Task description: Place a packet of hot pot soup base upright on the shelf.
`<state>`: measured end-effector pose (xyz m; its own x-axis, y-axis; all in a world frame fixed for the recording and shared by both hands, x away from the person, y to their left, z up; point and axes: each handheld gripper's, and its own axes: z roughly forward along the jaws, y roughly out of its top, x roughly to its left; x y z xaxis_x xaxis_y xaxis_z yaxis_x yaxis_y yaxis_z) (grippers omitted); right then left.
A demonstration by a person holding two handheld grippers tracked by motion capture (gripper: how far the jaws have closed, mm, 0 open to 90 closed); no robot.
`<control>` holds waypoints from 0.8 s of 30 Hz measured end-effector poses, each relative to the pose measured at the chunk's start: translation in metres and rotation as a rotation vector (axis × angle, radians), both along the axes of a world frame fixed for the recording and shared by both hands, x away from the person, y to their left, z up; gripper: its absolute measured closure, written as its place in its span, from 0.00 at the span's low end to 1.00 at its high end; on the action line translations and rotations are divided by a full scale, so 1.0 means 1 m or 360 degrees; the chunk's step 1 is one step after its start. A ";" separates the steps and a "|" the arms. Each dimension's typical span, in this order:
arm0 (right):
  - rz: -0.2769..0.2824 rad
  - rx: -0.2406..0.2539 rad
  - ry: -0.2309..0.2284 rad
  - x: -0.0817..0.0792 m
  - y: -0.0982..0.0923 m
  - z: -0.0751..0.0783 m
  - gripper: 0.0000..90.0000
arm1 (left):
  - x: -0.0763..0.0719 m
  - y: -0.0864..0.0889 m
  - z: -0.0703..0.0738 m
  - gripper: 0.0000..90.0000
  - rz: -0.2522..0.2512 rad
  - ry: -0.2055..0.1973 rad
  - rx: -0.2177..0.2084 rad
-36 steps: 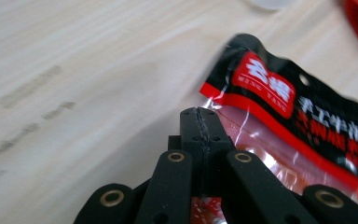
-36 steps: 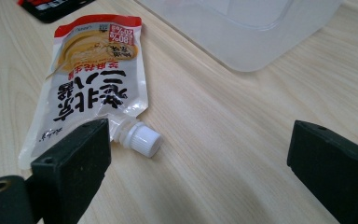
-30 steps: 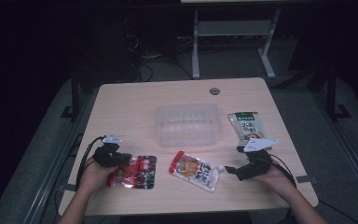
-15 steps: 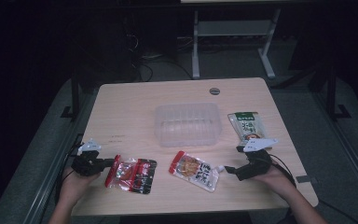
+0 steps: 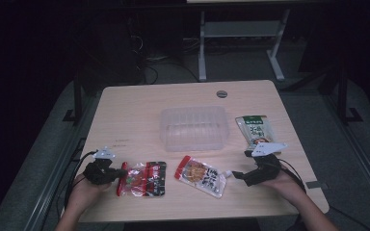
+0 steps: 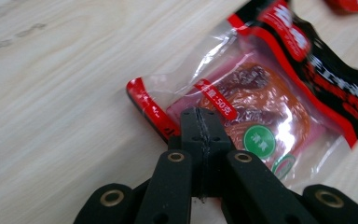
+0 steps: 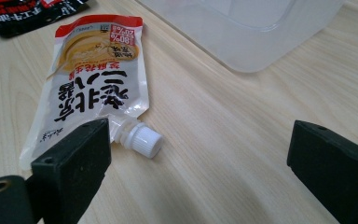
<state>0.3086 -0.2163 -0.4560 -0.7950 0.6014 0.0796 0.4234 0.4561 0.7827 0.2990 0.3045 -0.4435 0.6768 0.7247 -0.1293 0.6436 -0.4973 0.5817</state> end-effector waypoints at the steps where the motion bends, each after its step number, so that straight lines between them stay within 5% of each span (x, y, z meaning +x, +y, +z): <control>1: 0.0000 0.0000 0.0000 0.000 0.000 0.000 0.06 | 0.000 -0.001 0.000 1.00 -0.0009 0.0007 -0.0004; 11: 0.0001 -0.0013 0.0014 0.000 0.001 -0.001 0.06 | -0.001 -0.013 -0.002 1.00 -0.0081 -0.0013 -0.0013; 24: 0.0097 0.0048 0.0028 -0.003 0.018 0.009 0.06 | 0.001 -0.009 -0.005 1.00 -0.0056 0.0043 -0.0017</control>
